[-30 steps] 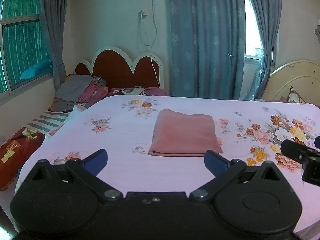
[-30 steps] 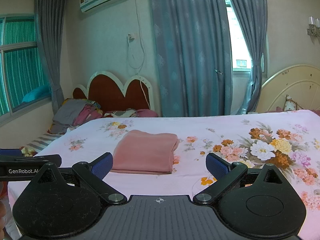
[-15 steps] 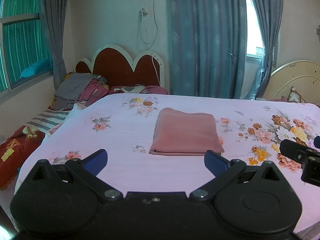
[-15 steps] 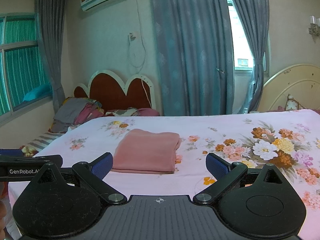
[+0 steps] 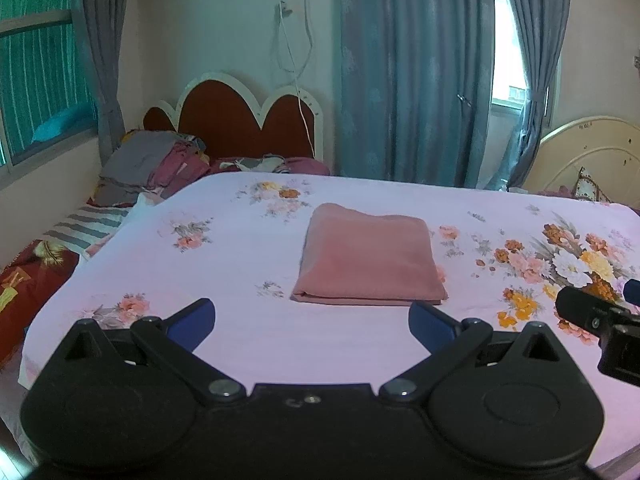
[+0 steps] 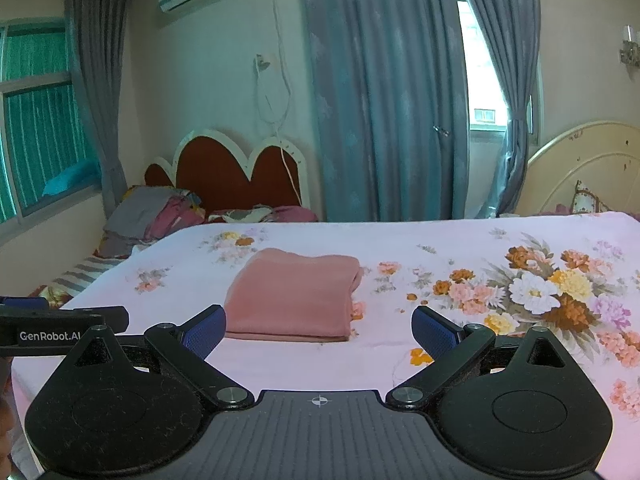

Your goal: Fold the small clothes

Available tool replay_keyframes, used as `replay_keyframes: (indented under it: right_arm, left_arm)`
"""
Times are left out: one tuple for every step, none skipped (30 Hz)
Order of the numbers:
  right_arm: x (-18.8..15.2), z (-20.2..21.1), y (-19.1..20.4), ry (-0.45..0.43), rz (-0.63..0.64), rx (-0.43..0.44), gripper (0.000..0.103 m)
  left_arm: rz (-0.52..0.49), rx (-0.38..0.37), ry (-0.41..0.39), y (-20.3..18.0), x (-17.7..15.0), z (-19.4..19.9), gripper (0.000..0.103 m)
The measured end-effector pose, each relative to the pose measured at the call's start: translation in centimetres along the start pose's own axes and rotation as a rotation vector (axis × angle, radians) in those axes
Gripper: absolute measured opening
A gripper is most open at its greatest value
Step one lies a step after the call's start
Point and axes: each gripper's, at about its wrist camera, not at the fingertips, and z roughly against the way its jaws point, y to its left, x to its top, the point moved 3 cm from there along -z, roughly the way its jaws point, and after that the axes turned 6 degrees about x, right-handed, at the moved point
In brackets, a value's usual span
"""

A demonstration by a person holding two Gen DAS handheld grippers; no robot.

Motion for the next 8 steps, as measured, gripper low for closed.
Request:
replay_keyframes:
  right_arm:
    - [0.0,-0.4,-0.1,0.004,-0.002,-0.002,0.098]
    - [0.1,-0.8,-0.2,0.008,-0.004,-0.004,0.098]
    - [0.1,-1.3,-0.3,0.013,-0.006,-0.006,0.098]
    - [0.1,-1.9,-0.4,0.02,-0.009,-0.008,0.098]
    - [0.1,-2.5,-0.5,0.026,-0.01,-0.01,0.098]
    - [0.1,-3.2,-0.6,0.034,-0.011,-0.015,0.098]
    - [0.1,-3.9,-0.8,0.041,-0.012,-0.019,0.098]
    - [0.0,-4.6,-1.1,0.047,-0.013,-0.024,0.098]
  left_arm:
    - [-0.004,-0.004,0.003,-0.1,0.1,-0.4,0.103]
    - [-0.01,-0.008,0.004,-0.1,0.2,-0.9,0.103]
    - [-0.015,-0.013,0.003,-0.2,0.3,-1.4,0.103]
    - [-0.016,-0.016,0.004,-0.2,0.5,-2.0,0.101]
    - [-0.017,-0.019,0.005,-0.3,0.7,-2.7,0.101]
    - [-0.016,-0.019,0.012,-0.4,0.9,-3.4,0.1]
    - [-0.011,-0.018,0.018,-0.3,1.1,-4.3,0.101]
    - [-0.009,-0.022,0.024,-0.3,1.4,-5.3,0.102]
